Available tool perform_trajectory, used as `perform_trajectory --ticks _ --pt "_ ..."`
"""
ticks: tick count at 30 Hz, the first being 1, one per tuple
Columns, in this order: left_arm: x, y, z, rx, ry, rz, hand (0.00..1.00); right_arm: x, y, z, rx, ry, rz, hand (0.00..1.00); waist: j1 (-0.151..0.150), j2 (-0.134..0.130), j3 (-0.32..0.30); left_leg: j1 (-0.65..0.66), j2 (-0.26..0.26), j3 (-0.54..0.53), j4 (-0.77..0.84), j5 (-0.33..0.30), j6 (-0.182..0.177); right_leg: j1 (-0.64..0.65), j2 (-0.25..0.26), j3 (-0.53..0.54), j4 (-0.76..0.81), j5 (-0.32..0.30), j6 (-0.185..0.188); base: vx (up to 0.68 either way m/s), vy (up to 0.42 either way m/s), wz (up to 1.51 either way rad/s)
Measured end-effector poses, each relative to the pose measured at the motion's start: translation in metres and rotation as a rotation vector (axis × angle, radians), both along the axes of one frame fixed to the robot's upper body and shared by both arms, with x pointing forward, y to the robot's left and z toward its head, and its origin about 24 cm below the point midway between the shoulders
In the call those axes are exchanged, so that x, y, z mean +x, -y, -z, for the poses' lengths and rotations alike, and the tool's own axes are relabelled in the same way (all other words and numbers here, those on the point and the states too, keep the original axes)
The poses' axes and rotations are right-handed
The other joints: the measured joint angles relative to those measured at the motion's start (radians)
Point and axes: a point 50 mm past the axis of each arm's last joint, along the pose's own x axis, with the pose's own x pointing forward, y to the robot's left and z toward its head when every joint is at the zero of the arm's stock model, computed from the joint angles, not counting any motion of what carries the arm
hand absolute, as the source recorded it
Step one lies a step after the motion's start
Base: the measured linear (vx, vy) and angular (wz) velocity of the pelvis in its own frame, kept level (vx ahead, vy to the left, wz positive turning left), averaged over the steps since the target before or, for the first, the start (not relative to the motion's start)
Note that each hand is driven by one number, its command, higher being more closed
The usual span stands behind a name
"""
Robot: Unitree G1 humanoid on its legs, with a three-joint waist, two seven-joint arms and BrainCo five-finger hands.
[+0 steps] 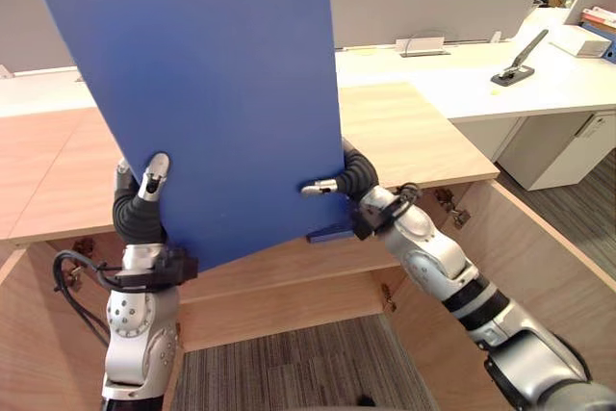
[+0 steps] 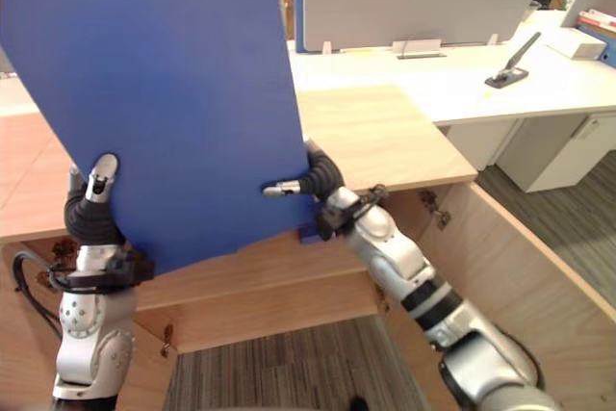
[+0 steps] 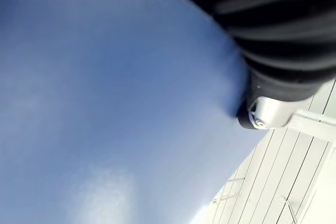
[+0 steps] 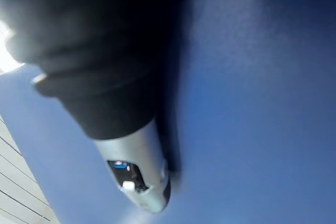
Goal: Walk over to the cabinet, pick up the folder, carry it to the office cabinet, place the folder inside the office cabinet, then close the office cabinet door
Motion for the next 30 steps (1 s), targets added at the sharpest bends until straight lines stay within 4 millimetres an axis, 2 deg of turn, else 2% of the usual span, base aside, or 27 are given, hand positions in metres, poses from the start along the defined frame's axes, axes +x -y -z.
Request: perform_trajectory --ticks 4,9,10,14,15,19,22,30 --pt "0.002 -0.005 0.005 -0.046 -0.019 -0.011 1.0 0.009 -0.007 -0.009 0.004 -0.026 -0.032 0.0 0.016 0.0 0.0 -0.002 0.0 0.0 0.0 0.0 0.0 -0.003 0.0 0.0 0.0 0.0 0.0 0.0 0.0 0.0" --pt "0.001 -0.009 0.002 -0.076 0.01 -0.013 1.0 0.013 -0.015 -0.03 -0.01 0.011 -0.079 0.0 0.027 0.0 -0.004 -0.009 0.0 -0.002 0.0 0.0 0.0 -0.007 0.0 -0.003 -0.002 0.0 0.0 0.0 0.002 0.01" --pt "0.001 -0.01 0.002 -0.074 0.013 -0.014 1.0 0.014 -0.015 -0.034 -0.018 0.02 -0.087 1.0 0.029 0.0 -0.009 -0.013 0.0 -0.005 0.0 0.0 0.0 -0.01 -0.001 -0.004 -0.002 0.0 0.0 0.0 0.01 0.04" --pt "0.001 -0.013 0.004 -0.104 0.02 -0.017 1.0 0.015 -0.02 -0.048 -0.029 0.046 -0.117 1.0 0.032 0.0 -0.021 -0.019 0.0 -0.007 0.0 0.0 0.0 -0.015 -0.001 -0.005 -0.002 0.0 0.0 0.0 0.003 0.01" --pt "0.001 -0.014 0.005 -0.108 0.017 -0.018 0.0 0.015 -0.021 -0.05 -0.03 0.05 -0.123 1.0 0.032 0.0 -0.022 -0.019 0.0 -0.007 0.0 0.0 0.0 -0.015 -0.001 -0.005 -0.002 0.0 0.0 0.0 0.0 0.0" --pt "0.002 -0.013 0.008 -0.093 -0.004 0.003 0.0 0.017 -0.021 -0.059 -0.043 0.083 -0.129 1.0 0.032 0.0 -0.024 -0.02 -0.001 -0.009 0.0 0.0 0.0 -0.015 -0.002 -0.006 -0.001 0.0 0.0 0.0 0.0 0.0" --pt "0.0 -0.008 0.018 -0.081 -0.05 0.054 0.0 0.017 -0.017 -0.06 -0.058 0.094 -0.134 1.0 0.032 0.003 -0.03 -0.02 -0.002 -0.01 0.0 0.0 0.0 -0.015 -0.004 -0.007 -0.001 0.0 0.0 0.0 0.0 0.0" --pt "-0.012 0.001 0.075 -0.029 -0.331 0.196 0.0 0.017 -0.006 -0.036 -0.208 0.043 -0.135 1.0 0.031 0.006 -0.037 -0.023 -0.002 -0.015 0.001 0.0 -0.001 -0.017 -0.004 -0.013 -0.001 -0.001 0.0 0.0 0.0 0.0"
